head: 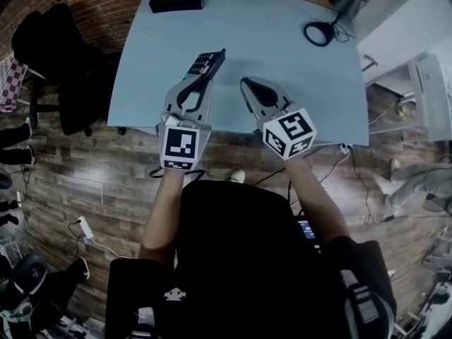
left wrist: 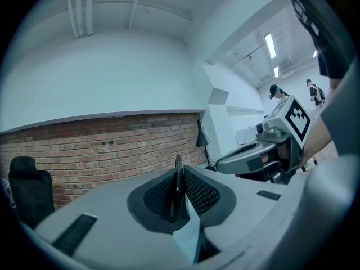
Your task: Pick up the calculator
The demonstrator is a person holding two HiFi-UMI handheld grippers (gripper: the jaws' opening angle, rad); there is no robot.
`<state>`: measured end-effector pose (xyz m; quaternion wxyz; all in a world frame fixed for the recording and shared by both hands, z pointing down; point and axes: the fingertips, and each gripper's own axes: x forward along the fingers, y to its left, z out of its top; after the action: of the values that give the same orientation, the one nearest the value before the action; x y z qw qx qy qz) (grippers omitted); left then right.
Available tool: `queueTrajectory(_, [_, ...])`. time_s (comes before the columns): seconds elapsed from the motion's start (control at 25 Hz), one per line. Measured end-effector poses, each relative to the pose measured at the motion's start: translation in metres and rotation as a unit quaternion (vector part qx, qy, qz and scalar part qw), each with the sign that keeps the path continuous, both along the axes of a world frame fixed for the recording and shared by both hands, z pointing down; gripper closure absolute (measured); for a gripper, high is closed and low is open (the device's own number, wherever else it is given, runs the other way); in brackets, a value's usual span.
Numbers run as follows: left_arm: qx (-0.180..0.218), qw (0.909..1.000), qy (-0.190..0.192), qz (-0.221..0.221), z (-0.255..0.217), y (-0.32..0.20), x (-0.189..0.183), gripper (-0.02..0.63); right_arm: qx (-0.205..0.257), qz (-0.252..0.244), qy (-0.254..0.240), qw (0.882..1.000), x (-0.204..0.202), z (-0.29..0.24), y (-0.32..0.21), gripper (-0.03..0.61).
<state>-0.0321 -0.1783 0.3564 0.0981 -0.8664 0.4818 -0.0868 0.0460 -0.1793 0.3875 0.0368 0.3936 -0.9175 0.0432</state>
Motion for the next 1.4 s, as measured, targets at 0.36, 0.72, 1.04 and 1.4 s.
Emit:
queueTrajectory(0.36, [0.001, 1.0, 0.005, 0.009, -0.009, 0.001, -0.018, 0.563, 0.003, 0.008, -0.004, 1.0, -0.018, -0.01, -0.005, 0.574])
queueTrajectory(0.72, [0.008, 0.9998, 0.013, 0.015, -0.02, 0.023, -0.064, 0.563, 0.015, 0.02, -0.006, 1.0, -0.059, -0.026, 0.01, 0.574])
queueTrajectory(1.04, [0.005, 0.9986, 0.043, 0.03, -0.027, 0.047, -0.091, 0.563, 0.02, 0.037, -0.003, 0.999, -0.083, -0.032, 0.037, 0.574])
queueTrajectory(1.4, [0.006, 0.9979, 0.042, 0.049, -0.021, 0.071, -0.114, 0.563, 0.026, 0.057, -0.002, 0.998, -0.106, -0.037, 0.066, 0.574])
